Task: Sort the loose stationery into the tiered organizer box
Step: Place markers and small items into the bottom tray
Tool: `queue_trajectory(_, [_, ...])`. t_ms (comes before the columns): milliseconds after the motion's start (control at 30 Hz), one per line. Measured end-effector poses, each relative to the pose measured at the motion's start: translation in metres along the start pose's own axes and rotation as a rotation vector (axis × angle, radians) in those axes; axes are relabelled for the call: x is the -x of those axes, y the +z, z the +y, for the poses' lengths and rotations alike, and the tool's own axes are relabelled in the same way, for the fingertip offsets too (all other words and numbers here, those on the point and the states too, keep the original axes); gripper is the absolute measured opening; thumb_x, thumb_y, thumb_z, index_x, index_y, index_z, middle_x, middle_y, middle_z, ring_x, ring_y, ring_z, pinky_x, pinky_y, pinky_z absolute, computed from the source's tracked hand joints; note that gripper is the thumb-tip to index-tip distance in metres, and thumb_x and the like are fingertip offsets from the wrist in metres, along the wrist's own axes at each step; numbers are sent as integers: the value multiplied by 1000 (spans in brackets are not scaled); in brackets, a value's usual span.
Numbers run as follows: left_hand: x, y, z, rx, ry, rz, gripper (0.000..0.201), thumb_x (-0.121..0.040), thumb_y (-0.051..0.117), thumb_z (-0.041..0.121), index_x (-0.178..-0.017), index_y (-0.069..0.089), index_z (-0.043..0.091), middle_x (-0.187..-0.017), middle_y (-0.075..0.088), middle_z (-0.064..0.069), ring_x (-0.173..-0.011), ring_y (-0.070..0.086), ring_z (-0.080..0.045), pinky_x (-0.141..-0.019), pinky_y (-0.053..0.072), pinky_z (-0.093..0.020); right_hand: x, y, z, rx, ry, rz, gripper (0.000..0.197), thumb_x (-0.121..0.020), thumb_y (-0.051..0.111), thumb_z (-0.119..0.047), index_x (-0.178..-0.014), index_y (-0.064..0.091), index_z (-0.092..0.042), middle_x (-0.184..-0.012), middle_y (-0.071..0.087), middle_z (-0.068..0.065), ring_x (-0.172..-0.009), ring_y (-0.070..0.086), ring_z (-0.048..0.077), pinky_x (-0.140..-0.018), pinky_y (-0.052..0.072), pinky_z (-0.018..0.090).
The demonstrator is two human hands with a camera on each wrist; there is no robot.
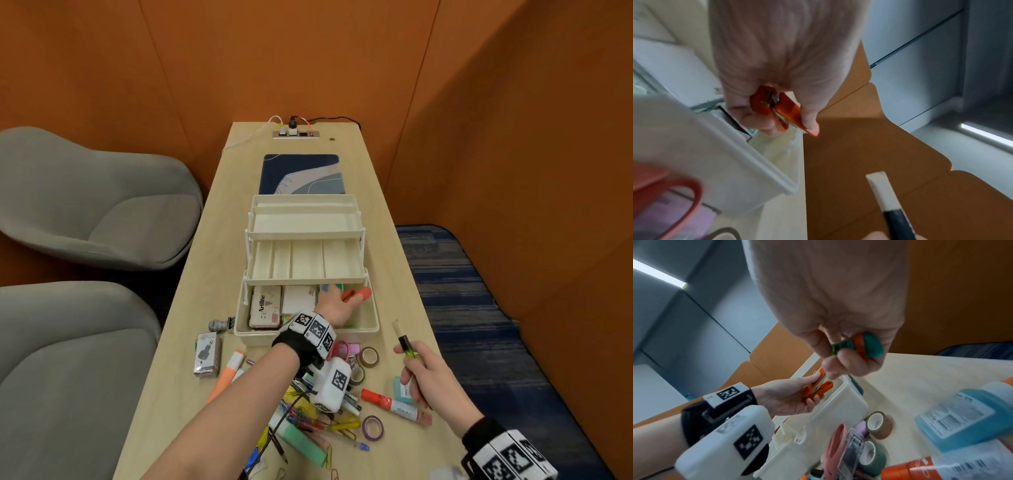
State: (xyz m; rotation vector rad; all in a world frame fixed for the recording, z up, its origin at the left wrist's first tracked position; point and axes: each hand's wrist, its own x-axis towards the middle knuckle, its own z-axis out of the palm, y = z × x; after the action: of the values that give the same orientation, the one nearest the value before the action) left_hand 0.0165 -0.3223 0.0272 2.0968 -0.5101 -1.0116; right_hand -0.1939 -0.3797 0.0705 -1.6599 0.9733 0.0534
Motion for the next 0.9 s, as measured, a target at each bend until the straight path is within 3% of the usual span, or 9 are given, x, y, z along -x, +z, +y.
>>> queue_trajectory(100, [-3,-3,5,212,-71,-124,49,-93,44,55,-92,51,7,-72,57,-6,-56,52,-14,-54,44,-25,0,0,-1,2,-11,-14,22,-101,37,-15,-110,54,-24,-72,54,6,-42,43,6,-41,37,20])
queue_trajectory(167, [-1,-7,11,368,-148,-181,51,-95,39,56,-81,51,8,-69,53,-6,-53,46,-13,-49,37,-22,0,0,0,-5,-11,-19,22,-101,37,-15,-110,54,-24,-72,54,6,-42,43,6,-41,37,20])
queue_trajectory(267, [-1,-9,12,453,-247,-186,45,-96,40,52,-82,45,9,-67,45,-4,-54,39,-13,-47,36,-21,1,2,3,-5,-9,-22,23,-101,36,-14,-110,55,-24,-70,54,5,-42,42,7,-40,36,19])
queue_trajectory(333, [1,-9,9,396,-238,-183,32,-99,42,39,-101,46,8,-72,44,-3,-60,43,-14,-53,41,-23,1,3,5,3,4,-28,22,-101,36,-15,-110,54,-25,-69,53,5,-43,41,7,-39,36,19])
queue_trajectory(400, [1,-9,2,140,-126,-171,40,-100,41,30,-132,35,8,-96,53,-8,-84,57,-21,-74,51,-31,1,4,6,12,18,-31,22,-101,36,-16,-109,54,-26,-69,53,5,-42,41,7,-39,36,18])
queue_trajectory(467, [4,-8,-3,-207,26,-108,51,-99,44,26,-144,25,11,-132,40,-17,-118,50,-32,-103,42,-42,1,5,7,21,21,-29,21,-101,36,-16,-109,54,-26,-69,53,5,-42,41,6,-39,37,18])
queue_trajectory(500, [7,-6,-4,-323,100,-56,52,-98,46,22,-144,26,11,-138,31,-17,-123,47,-33,-107,38,-42,2,5,8,23,22,-27,21,-101,36,-16,-109,54,-26,-69,53,5,-42,40,6,-39,37,18])
queue_trajectory(633, [9,-1,-14,-505,312,16,51,-91,57,9,-137,35,12,-135,31,-11,-110,57,-28,-96,49,-38,4,5,9,26,34,-23,21,-101,37,-16,-111,53,-24,-71,52,7,-46,41,9,-38,37,17])
queue_trajectory(900, [-5,-8,-24,-343,264,-53,51,-88,61,16,-128,30,18,-136,46,-7,-111,52,-24,-95,42,-34,11,3,15,20,54,-32,22,-101,36,-15,-110,54,-24,-69,51,5,-47,41,10,-42,37,20])
